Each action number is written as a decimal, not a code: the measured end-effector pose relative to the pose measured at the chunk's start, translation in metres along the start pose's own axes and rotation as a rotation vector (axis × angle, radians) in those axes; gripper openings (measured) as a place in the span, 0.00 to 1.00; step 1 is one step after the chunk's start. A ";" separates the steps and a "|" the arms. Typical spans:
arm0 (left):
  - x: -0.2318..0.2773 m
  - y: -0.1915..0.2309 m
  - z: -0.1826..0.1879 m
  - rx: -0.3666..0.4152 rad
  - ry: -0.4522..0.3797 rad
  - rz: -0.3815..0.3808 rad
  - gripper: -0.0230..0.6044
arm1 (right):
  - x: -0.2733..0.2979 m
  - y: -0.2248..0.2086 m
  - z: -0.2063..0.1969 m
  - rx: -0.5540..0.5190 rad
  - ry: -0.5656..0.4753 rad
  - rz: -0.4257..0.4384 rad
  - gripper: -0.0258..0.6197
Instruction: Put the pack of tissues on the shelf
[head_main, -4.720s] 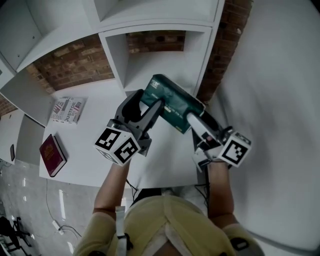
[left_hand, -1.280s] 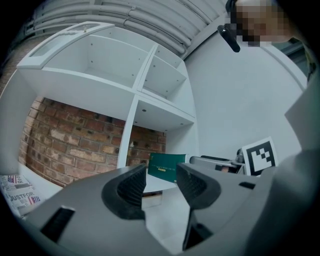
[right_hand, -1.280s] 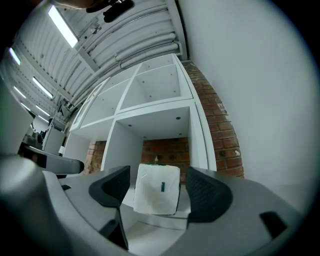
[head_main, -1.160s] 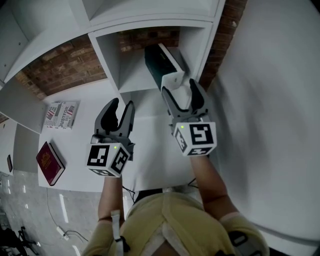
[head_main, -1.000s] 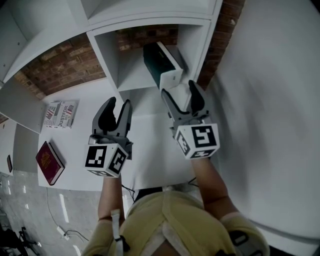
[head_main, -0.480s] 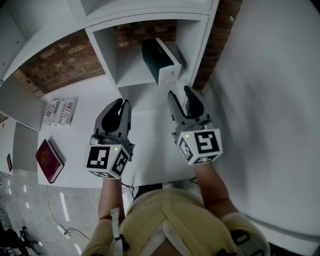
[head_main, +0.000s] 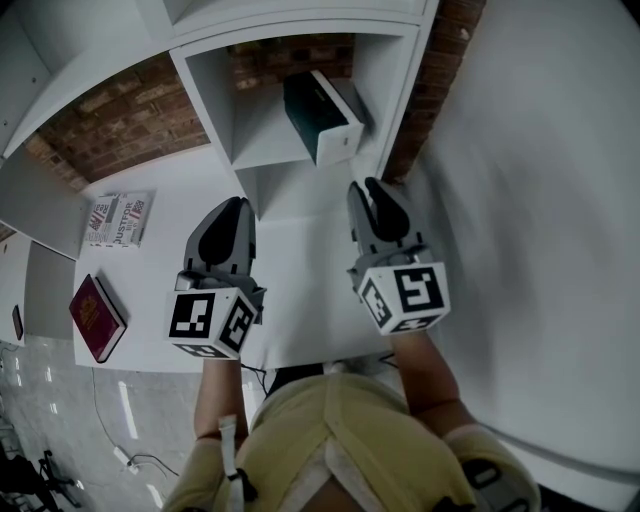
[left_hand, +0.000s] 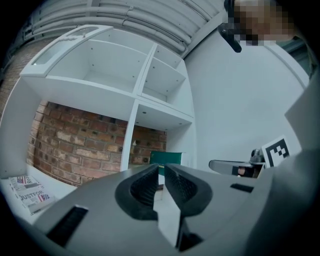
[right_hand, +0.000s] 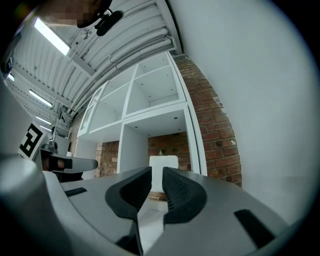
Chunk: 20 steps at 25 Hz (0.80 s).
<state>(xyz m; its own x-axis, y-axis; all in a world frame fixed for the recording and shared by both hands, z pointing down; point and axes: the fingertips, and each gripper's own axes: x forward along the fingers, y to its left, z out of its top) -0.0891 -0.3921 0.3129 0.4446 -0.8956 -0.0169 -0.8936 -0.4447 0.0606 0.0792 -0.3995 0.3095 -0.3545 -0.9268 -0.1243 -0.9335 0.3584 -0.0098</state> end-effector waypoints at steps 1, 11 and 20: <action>0.000 0.000 0.000 -0.002 0.003 0.000 0.10 | -0.002 -0.002 0.002 0.008 -0.009 -0.010 0.12; 0.000 -0.002 0.000 0.002 0.013 -0.003 0.10 | -0.004 -0.001 0.003 0.028 0.012 0.019 0.04; 0.002 -0.004 0.000 -0.003 0.023 -0.005 0.10 | -0.004 -0.002 0.000 0.039 0.033 0.027 0.04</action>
<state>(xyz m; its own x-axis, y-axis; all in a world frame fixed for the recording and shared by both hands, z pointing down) -0.0846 -0.3927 0.3125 0.4503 -0.8928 0.0059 -0.8912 -0.4491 0.0636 0.0826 -0.3968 0.3103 -0.3817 -0.9196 -0.0927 -0.9210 0.3869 -0.0461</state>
